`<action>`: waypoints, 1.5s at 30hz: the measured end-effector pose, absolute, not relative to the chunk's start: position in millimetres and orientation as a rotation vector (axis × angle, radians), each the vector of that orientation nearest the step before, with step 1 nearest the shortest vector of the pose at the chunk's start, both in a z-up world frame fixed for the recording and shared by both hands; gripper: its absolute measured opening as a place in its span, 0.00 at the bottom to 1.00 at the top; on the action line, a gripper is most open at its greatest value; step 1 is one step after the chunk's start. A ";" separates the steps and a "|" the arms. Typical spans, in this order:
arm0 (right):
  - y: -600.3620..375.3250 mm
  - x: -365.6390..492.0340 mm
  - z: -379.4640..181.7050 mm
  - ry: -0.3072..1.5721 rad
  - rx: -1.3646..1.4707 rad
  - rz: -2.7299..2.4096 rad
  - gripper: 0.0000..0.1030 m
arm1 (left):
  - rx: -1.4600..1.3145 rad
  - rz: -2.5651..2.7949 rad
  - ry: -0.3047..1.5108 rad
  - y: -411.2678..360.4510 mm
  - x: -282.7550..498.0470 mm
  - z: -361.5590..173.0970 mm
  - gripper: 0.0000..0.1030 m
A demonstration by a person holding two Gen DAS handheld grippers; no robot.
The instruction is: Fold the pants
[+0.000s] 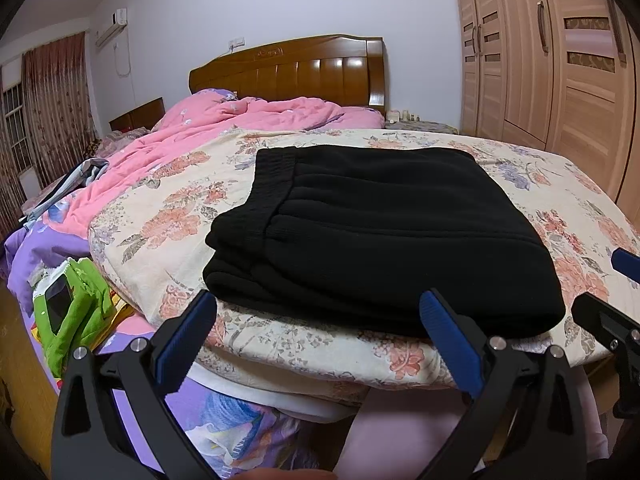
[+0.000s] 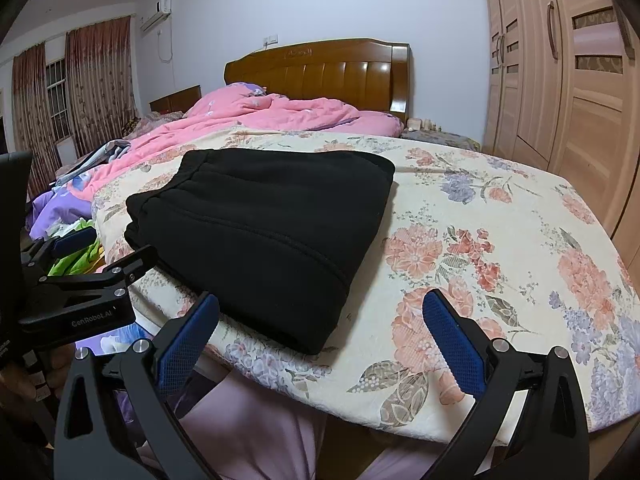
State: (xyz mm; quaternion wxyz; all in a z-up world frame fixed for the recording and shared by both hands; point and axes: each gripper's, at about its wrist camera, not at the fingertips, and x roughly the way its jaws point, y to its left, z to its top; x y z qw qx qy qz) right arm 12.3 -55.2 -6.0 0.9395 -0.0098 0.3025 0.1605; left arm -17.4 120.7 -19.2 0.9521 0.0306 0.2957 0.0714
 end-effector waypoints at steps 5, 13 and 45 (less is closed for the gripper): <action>-55.4 12.6 -5.9 0.618 -0.020 0.328 0.96 | 0.062 0.144 0.601 121.3 -17.4 -19.2 0.99; -56.1 12.8 -5.8 0.618 -0.020 0.327 0.96 | 0.062 0.144 0.601 120.9 -17.5 -19.2 0.99; -55.7 12.0 -5.9 0.621 -0.016 0.327 0.96 | 0.064 0.139 0.595 119.9 -18.7 -18.2 0.99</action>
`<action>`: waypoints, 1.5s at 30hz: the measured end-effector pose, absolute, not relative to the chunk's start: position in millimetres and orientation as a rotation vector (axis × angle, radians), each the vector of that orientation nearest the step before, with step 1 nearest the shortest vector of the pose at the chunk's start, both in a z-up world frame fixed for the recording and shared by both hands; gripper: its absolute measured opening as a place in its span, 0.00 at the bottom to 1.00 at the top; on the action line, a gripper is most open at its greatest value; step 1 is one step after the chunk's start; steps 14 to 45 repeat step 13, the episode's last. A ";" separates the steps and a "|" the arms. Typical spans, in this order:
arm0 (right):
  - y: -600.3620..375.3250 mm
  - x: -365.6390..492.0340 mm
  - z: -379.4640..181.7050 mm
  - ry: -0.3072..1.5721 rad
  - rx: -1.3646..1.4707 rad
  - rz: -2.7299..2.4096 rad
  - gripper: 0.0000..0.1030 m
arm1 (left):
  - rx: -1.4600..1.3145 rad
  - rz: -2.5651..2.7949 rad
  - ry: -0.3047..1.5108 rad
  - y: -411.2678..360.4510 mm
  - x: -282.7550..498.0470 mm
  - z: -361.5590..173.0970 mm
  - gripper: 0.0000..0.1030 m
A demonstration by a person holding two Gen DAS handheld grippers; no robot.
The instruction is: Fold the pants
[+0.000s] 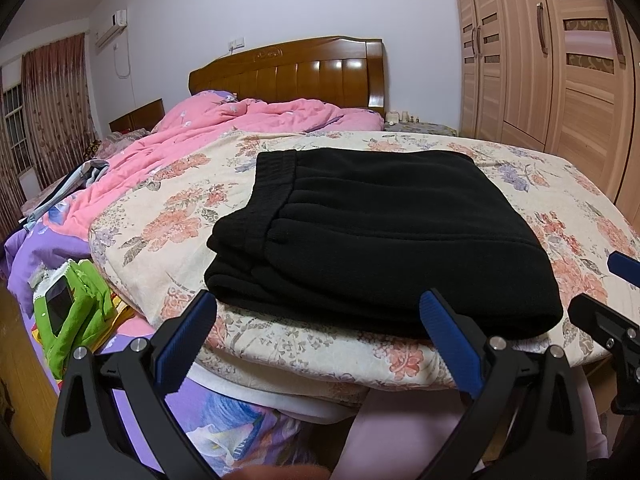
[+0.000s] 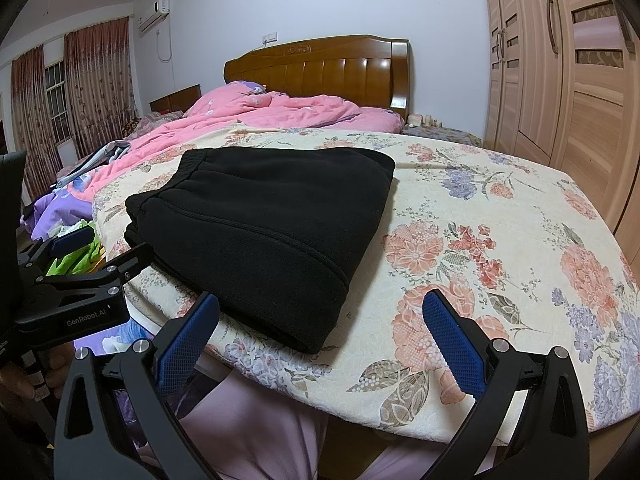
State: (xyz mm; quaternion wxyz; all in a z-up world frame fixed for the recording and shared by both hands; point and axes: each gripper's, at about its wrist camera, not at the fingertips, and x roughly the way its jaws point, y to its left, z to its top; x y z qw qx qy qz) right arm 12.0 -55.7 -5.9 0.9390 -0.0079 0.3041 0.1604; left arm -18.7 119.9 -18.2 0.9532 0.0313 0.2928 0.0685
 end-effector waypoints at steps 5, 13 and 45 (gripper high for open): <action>-56.1 12.5 -5.4 0.622 -0.015 0.327 0.96 | 0.059 0.155 0.584 121.2 -20.2 -16.5 0.99; -57.2 12.1 -6.1 0.626 -0.005 0.324 0.96 | 0.034 0.150 0.603 127.4 -17.7 -18.0 0.99; -57.2 12.1 -6.1 0.626 -0.005 0.324 0.96 | 0.034 0.150 0.603 127.4 -17.7 -18.0 0.99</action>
